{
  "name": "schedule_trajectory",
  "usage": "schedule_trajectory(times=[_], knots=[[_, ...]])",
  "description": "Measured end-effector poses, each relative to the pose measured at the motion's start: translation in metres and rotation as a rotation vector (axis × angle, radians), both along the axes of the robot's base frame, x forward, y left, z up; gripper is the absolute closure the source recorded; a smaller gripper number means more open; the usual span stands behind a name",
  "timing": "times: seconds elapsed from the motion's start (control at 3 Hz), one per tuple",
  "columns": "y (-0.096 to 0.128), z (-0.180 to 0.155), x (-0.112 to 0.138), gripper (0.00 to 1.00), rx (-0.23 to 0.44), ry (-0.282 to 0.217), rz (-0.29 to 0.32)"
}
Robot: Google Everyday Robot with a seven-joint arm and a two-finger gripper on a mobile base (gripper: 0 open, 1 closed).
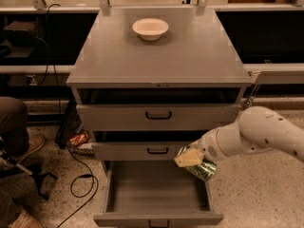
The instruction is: Place green can into bottom drawer
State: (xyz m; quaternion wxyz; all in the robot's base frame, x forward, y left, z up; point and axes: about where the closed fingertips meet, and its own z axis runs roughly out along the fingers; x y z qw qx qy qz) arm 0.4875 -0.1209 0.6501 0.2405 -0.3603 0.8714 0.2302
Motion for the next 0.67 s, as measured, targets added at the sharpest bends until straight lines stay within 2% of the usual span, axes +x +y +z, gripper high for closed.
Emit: schedule_trajectory(times=[0.33, 0.67], knots=[[0.006, -0.036, -0.005, 1.0, 0.09, 0.057, -0.042], [0.029, -0.096, -0.013, 1.0, 0.195, 0.121, -0.078]])
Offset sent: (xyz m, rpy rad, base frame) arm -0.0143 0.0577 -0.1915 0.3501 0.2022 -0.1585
